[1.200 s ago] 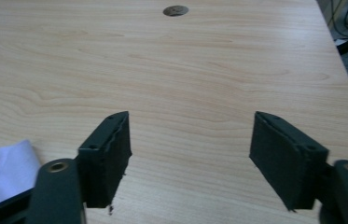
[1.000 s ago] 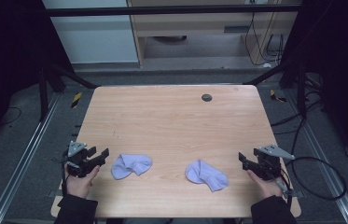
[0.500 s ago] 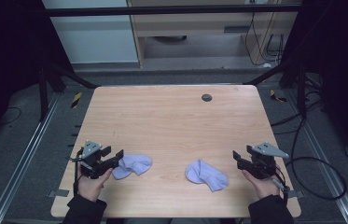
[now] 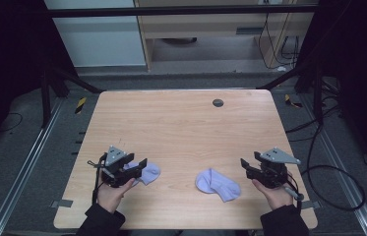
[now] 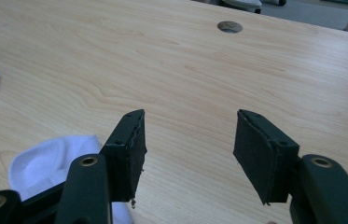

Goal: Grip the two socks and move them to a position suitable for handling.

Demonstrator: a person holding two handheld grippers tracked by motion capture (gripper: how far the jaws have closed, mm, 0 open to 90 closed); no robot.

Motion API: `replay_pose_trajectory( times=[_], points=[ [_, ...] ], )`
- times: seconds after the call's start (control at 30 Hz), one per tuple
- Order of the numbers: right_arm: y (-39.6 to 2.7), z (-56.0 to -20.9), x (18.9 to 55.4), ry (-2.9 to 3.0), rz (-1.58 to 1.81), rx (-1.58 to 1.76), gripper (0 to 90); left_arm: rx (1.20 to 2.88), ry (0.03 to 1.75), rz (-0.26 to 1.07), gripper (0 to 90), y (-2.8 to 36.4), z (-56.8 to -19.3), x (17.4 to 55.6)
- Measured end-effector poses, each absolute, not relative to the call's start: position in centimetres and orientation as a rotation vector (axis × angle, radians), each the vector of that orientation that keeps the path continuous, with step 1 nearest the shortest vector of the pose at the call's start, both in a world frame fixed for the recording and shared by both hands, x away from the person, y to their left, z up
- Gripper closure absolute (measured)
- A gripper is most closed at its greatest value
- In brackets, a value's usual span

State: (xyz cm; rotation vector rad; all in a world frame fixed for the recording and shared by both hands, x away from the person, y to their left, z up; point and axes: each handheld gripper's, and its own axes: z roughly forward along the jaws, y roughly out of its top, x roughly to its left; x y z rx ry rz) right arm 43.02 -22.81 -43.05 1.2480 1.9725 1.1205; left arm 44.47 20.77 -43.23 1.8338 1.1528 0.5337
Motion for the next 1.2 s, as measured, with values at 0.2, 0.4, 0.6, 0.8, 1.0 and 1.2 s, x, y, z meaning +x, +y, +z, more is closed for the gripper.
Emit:
replay_pose_trajectory(
  times=[0.2,0.4,0.6,0.8,1.0,1.2],
  points=[
    [-22.0,-43.1,42.6,2.023,1.12,1.224,43.4,1.874,1.105,0.516,44.0,18.3,-43.4,44.3],
    [-20.9,-43.4,41.9,2.069,1.119,1.213,45.1,1.909,1.071,0.498,46.8,16.2,-43.6,44.2],
    [-20.6,-43.8,41.3,2.098,1.118,1.203,48.1,1.947,1.035,0.476,48.9,14.4,-44.1,44.0],
    [-20.4,-44.4,40.8,2.126,1.112,1.195,50.6,1.981,1.008,0.453,49.9,12.7,-44.5,43.8],
    [-19.8,-45.2,40.5,2.17,1.105,1.187,52.0,2.019,0.981,0.435,50.7,11.2,-45.0,43.7],
    [-19.0,-46.0,40.1,2.211,1.085,1.176,52.1,2.045,0.967,0.418,51.8,9.8,-45.6,43.6]
  ],
)
